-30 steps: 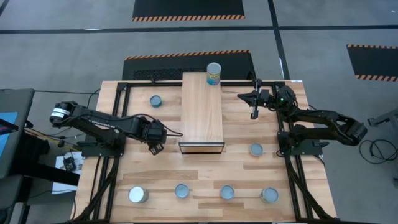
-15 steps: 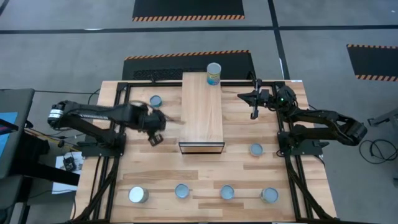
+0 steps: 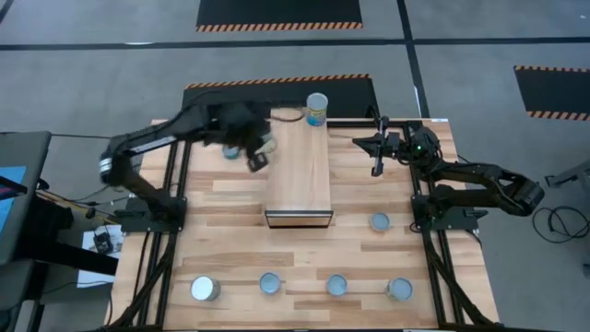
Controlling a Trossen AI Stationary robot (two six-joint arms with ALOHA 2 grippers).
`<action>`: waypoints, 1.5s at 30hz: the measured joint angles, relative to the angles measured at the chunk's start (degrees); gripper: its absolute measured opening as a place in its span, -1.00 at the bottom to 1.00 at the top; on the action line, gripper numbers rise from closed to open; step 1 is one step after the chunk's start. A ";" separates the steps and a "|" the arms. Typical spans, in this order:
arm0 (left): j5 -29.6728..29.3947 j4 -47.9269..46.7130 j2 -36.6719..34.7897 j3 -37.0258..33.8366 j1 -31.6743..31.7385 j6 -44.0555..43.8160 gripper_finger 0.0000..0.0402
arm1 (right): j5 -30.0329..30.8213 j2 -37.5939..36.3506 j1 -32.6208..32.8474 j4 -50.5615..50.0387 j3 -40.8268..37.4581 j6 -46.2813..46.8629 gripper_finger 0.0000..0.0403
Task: Pick and place cans onto a shelf
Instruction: Put the canned chicken soup on the shelf
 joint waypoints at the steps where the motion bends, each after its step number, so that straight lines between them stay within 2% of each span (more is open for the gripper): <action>1: 0.81 0.00 2.69 2.85 0.37 1.82 -1.00 | -0.02 0.00 0.00 0.04 0.00 0.00 -0.95; 8: 3.46 -0.26 18.42 18.83 1.20 10.38 -1.00 | -0.02 0.00 0.00 0.04 0.00 0.00 -0.95; 13: 4.73 0.13 25.87 25.80 1.19 12.00 -1.00 | -0.02 0.00 0.01 0.02 0.00 -0.06 -0.95; 18: 4.34 0.29 30.40 30.05 1.18 13.01 -1.00 | -0.02 0.00 0.00 0.10 0.00 -0.22 -0.95; 31: 6.73 3.11 31.12 30.62 2.42 12.04 -0.96 | -0.04 0.00 0.11 1.01 0.00 0.00 -0.95; 37: 6.10 4.49 31.12 29.90 2.51 11.00 -0.94 | -0.06 0.00 0.17 1.13 0.00 0.00 -0.95; 45: 4.38 6.19 31.12 29.86 2.43 11.00 -0.79 | -0.08 0.00 0.17 1.13 0.00 0.00 -0.95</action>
